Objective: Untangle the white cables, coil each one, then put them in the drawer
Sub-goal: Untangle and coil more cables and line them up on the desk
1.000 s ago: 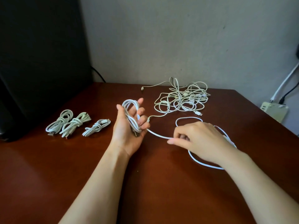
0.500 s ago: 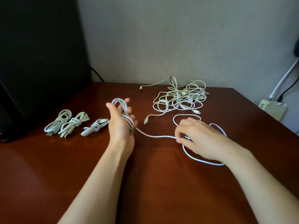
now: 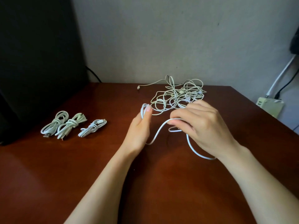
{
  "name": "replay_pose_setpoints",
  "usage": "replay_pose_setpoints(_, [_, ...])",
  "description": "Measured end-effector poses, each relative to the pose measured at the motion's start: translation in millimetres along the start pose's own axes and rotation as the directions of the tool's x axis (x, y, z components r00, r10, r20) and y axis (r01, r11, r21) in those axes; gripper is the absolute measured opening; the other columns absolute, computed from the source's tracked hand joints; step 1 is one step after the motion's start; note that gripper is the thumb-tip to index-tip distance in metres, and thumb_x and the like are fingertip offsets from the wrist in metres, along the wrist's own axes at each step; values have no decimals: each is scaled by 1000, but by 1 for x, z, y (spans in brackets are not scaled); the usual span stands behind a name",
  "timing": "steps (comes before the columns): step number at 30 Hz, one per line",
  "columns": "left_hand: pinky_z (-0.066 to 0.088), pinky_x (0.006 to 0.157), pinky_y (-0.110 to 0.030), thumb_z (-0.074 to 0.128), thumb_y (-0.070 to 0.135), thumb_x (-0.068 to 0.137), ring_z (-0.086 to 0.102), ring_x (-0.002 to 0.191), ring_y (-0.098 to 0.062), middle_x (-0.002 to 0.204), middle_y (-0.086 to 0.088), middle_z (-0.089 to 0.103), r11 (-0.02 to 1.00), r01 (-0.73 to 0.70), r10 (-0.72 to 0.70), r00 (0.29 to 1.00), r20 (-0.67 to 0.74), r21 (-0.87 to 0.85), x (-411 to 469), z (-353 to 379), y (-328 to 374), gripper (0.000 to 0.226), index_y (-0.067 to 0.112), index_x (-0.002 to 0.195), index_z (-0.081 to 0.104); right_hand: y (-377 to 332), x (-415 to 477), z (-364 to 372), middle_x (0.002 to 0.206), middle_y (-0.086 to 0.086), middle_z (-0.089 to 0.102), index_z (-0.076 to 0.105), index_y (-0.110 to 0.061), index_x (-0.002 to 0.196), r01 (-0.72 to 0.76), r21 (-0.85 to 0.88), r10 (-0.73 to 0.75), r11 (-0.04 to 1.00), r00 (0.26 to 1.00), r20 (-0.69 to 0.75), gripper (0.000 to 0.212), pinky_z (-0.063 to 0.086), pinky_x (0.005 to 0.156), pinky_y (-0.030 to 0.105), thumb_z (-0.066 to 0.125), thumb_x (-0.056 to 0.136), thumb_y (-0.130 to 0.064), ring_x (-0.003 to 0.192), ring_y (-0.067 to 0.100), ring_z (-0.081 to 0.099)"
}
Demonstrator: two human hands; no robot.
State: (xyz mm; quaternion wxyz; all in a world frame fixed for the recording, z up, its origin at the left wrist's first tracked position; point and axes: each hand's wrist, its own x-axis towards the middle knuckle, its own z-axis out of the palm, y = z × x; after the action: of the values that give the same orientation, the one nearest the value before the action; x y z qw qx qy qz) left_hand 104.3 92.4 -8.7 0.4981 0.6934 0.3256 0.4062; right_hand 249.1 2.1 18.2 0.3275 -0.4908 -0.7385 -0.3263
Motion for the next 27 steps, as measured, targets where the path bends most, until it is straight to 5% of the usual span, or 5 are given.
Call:
replay_pose_setpoints(8, [27, 45, -20, 51, -9, 81, 32, 46, -6, 54, 10, 39, 988, 104, -57, 929, 366, -110, -6, 1, 2, 29, 16, 93, 62, 15, -7, -2, 53, -2, 52, 70, -12, 73, -151, -63, 148, 987, 988, -40, 30, 39, 61, 30, 60, 88, -36, 51, 18, 46])
replay_pose_setpoints(12, [30, 40, -16, 45, 1, 55, 35, 42, -5, 54, 10, 42, 941, 242, -124, 896, 426, -235, -7, 1, 1, 50, 11, 101, 62, 17, -9, -2, 52, -6, 45, 68, -14, 69, -233, -58, 229, 971, 971, -67, 33, 30, 62, 21, 62, 84, -42, 53, 13, 38])
replay_pose_setpoints(15, [31, 43, -17, 54, 10, 72, 38, 43, -6, 54, 4, 43, 878, 332, -136, 864, 485, -344, -11, 2, 9, 10, 13, 79, 61, 16, -9, 0, 50, -5, 45, 65, -13, 65, -256, -40, 252, 966, 964, -86, 37, 34, 60, 25, 62, 83, -46, 50, 17, 41])
replay_pose_setpoints(22, [34, 51, -20, 65, 6, 64, 41, 53, -4, 66, 9, 44, 997, 25, 28, 781, 624, -75, -10, 2, -1, 29, 24, 81, 50, 12, -10, 4, 46, -2, 48, 58, -12, 57, -277, -114, 258, 954, 953, -159, 49, 41, 56, 34, 64, 82, -54, 46, 21, 49])
replay_pose_setpoints(27, [30, 44, -16, 43, -3, 51, 33, 51, -6, 65, 7, 44, 956, 197, -26, 792, 610, -215, -11, 3, -2, 40, 12, 87, 52, 9, -9, 4, 45, -5, 43, 53, -14, 54, -356, -172, 331, 919, 930, -159, 51, 40, 56, 32, 60, 80, -58, 47, 19, 46])
